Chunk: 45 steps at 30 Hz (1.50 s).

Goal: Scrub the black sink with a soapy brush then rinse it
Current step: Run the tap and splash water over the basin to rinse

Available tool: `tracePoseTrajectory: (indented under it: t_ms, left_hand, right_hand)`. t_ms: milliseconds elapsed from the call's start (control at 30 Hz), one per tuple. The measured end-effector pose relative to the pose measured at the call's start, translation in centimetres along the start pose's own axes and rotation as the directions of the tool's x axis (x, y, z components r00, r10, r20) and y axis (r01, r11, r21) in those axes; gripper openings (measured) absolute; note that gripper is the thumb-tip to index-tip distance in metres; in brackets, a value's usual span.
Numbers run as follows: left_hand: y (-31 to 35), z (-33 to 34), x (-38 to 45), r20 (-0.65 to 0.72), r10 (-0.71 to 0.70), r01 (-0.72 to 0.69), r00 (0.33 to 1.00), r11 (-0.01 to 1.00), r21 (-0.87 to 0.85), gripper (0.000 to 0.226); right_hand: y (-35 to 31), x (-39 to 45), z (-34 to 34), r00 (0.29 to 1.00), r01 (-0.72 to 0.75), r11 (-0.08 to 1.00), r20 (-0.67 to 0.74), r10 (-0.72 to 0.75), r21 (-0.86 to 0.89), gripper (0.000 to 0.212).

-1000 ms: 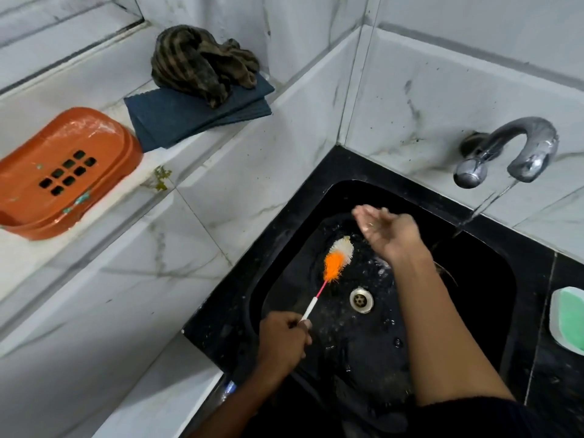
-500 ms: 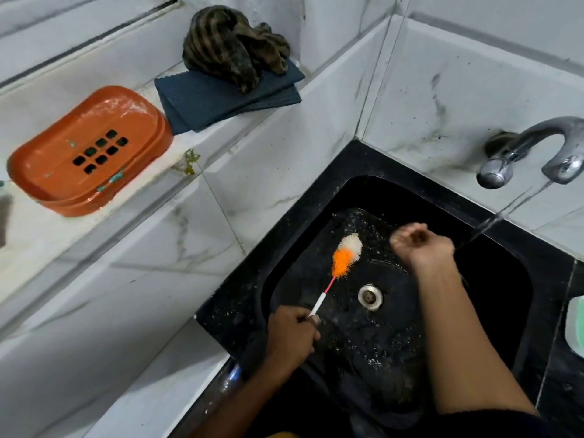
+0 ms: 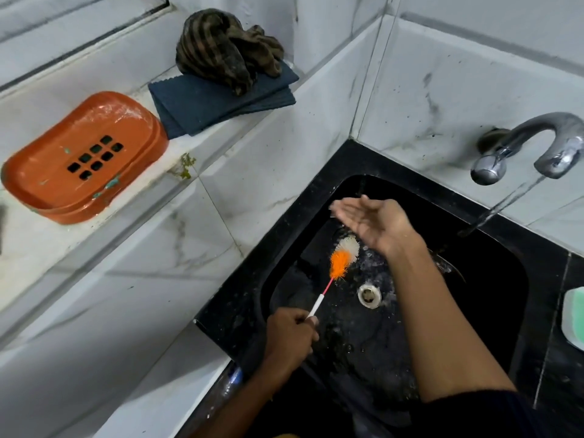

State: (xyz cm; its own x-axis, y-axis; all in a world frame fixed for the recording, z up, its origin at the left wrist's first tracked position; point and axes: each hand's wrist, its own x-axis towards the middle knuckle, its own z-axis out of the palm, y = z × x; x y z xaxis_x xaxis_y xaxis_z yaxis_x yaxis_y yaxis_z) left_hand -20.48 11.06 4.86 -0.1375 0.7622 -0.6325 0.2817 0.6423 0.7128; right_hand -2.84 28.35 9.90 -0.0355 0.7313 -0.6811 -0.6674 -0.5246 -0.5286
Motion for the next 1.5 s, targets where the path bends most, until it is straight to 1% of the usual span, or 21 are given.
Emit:
tracePoseTrajectory:
  t_ms: [67,133,167,233,300,367,433,500,567,633,667,733,833,900,1000,1067,1167,1300,1400,1433,1500]
  left_hand:
    - [0.2,-0.1,0.0,0.000,0.010,-0.010,1.000,1.000,-0.005,0.020]
    - [0.3,-0.3,0.1,0.001,0.026,-0.026,1.000,1.000,-0.002,0.020]
    - [0.4,-0.3,0.2,0.003,0.032,-0.032,0.999,0.999,-0.002,0.021]
    - [0.5,-0.2,0.5,0.001,0.042,-0.042,0.999,0.999,-0.005,0.023]
    - [0.5,0.0,0.9,-0.010,0.051,-0.051,0.999,0.999,-0.009,0.026]
    - [0.2,0.2,1.3,-0.024,0.063,-0.063,0.998,0.998,-0.021,0.030]
    - [0.2,0.5,1.8,-0.031,0.077,-0.078,0.997,0.997,-0.026,0.033]
    - [0.3,0.8,2.4,-0.032,0.076,-0.077,0.997,0.997,-0.027,0.033]
    - [0.4,0.9,2.7,-0.030,0.065,-0.066,0.997,0.997,-0.034,0.029]
    - [0.5,0.9,2.8,-0.022,0.063,-0.064,0.998,0.998,-0.026,0.025]
    - [0.7,0.9,2.9,-0.022,0.067,-0.068,0.997,0.997,-0.024,0.025]
    - [1.0,0.8,2.8,-0.022,0.063,-0.063,0.998,0.998,-0.021,0.023]
    - [1.4,0.8,2.8,-0.019,0.069,-0.069,0.997,0.998,0.006,0.022]
    - [1.5,0.7,2.8,-0.011,0.080,-0.080,0.997,0.997,0.017,0.024]
    - [1.9,0.7,2.9,-0.010,0.079,-0.079,0.997,0.997,0.016,0.023]
    - [2.1,0.6,3.0,-0.003,0.080,-0.080,0.997,0.997,0.012,0.022]
    - [2.3,0.7,3.2,0.001,0.076,-0.076,0.997,0.997,0.005,0.022]
    - [2.2,1.0,3.3,0.002,0.069,-0.069,0.998,0.998,0.001,0.019]
    - [1.9,1.2,3.5,0.002,0.068,-0.068,0.998,0.998,0.014,0.018]
    - [1.9,1.2,3.6,0.005,0.069,-0.069,0.998,0.997,0.019,0.018]
    - [2.0,1.3,3.6,0.012,0.077,-0.078,0.997,0.997,0.026,0.017]
  right_hand:
    - [0.8,-0.3,1.5,0.994,-0.067,0.993,0.083,0.076,-0.101,0.037]
    - [1.1,-0.6,1.4,0.992,-0.084,0.993,0.085,0.091,-0.086,0.037]
    - [1.0,-0.7,0.8,0.996,-0.081,0.996,0.042,0.082,-0.034,0.035]
    - [0.6,-0.7,-1.1,0.994,-0.042,0.983,-0.096,0.060,0.178,0.032]
    - [-0.1,-0.3,-3.9,0.970,0.061,0.906,-0.237,0.044,0.418,0.034]
    - [-0.9,0.1,-6.7,0.949,0.158,0.809,-0.313,0.034,0.566,0.039]
    - [-1.7,0.1,-8.9,0.938,0.221,0.771,-0.347,0.000,0.597,0.041]
    - [-2.3,0.3,-10.4,0.924,0.254,0.770,-0.383,-0.013,0.585,0.040]
    - [-2.1,0.7,-11.1,0.891,0.255,0.820,-0.454,0.007,0.513,0.036]
    - [-1.5,1.3,-11.6,0.866,0.208,0.860,-0.496,0.059,0.465,0.037]
    - [-1.3,1.6,-11.4,0.864,0.171,0.876,-0.496,0.087,0.452,0.039]
    - [-2.0,2.1,-10.1,0.909,0.108,0.878,-0.403,0.103,0.466,0.044]
    - [-5.3,1.9,-6.8,0.976,0.144,0.869,-0.215,-0.045,0.473,0.039]
    - [-7.3,1.4,-5.1,0.980,0.191,0.861,-0.144,-0.139,0.471,0.036]
    - [-8.1,0.5,-4.9,0.973,0.219,0.838,-0.171,-0.152,0.499,0.033]
    - [-7.1,0.3,-6.2,0.967,0.213,0.817,-0.237,-0.097,0.536,0.034]
    - [-5.0,-0.1,-9.1,0.943,0.217,0.736,-0.333,0.013,0.642,0.038]
    - [-1.1,-0.4,-12.0,0.941,0.185,0.637,-0.321,0.103,0.748,0.036]
    - [-0.8,0.0,-12.6,0.924,0.199,0.593,-0.351,0.151,0.780,0.039]
    - [-1.5,-0.1,-12.5,0.920,0.218,0.593,-0.366,0.140,0.775,0.042]
    - [-3.7,-0.5,-12.1,0.937,0.254,0.617,-0.347,0.033,0.745,0.049]
